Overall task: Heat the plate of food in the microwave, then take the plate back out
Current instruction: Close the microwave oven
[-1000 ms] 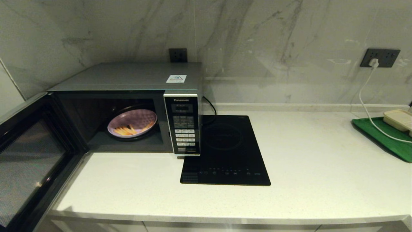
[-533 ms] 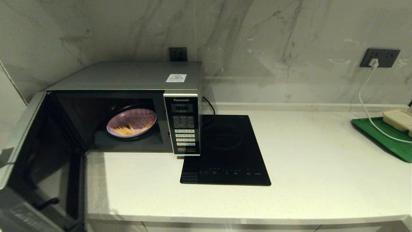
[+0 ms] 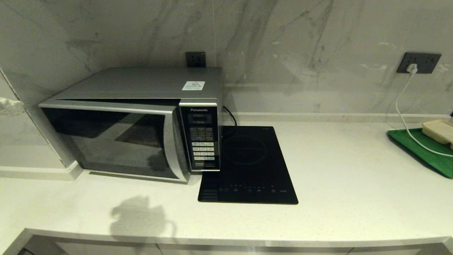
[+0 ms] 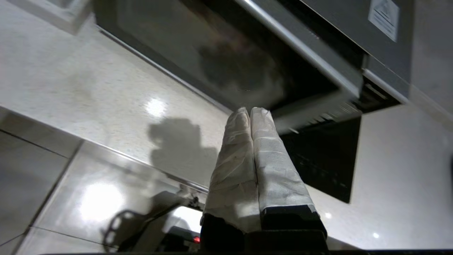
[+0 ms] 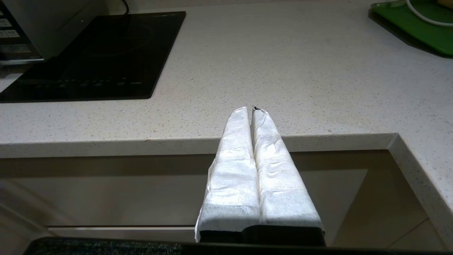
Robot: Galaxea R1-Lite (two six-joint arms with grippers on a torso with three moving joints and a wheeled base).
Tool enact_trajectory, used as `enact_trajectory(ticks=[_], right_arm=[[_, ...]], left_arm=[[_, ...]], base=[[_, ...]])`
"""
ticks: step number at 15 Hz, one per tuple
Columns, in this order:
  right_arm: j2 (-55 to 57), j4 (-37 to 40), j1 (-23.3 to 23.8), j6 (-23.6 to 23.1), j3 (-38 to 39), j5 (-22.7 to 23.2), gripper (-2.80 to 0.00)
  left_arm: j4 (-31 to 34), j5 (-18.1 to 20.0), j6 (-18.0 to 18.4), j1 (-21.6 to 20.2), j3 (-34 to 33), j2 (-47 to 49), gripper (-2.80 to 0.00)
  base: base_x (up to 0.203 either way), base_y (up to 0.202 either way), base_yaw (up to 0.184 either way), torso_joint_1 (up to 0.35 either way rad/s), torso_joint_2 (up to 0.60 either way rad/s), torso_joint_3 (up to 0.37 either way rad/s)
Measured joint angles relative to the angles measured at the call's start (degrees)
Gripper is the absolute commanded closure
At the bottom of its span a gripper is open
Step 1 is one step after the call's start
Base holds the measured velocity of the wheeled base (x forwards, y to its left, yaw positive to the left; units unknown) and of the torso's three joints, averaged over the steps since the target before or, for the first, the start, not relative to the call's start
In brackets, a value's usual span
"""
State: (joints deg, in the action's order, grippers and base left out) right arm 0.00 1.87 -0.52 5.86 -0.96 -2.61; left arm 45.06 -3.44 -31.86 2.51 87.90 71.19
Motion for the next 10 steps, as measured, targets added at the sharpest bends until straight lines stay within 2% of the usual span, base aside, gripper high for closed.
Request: enact_trajectory(ticks=[3,6,8,10], right_arm=[[0.00,-0.02,0.01,0.00,0.00,-0.02,0.00],[0.00,-0.02,0.01,0.00,0.00,-0.04,0.00],[0.00,-0.02,0.01,0.01,0.00,-0.02,0.00],[0.00,-0.04,0.01,0.00,0.00,0.02,0.00]], left_arm=[[0.23,-0.17,-1.91,7.35,-0.63,-0.06,0.00],[0.15,-0.19,-2.51,14.62,-6.22,-0.05,0.00],[0.11,-0.29,-2.73,17.40,-10.30,1.07,0.00],[0.12,-1.99,-3.77,18.31,-13.20,3.52,0.00]], base=[[0.000,0.000,0.000,0.000,0.00,0.000],[0.000,0.000,0.000,0.000,0.00,0.000],[0.000,0.000,0.000,0.000,0.00,0.000],[0.000,0.000,0.000,0.000,0.00,0.000]])
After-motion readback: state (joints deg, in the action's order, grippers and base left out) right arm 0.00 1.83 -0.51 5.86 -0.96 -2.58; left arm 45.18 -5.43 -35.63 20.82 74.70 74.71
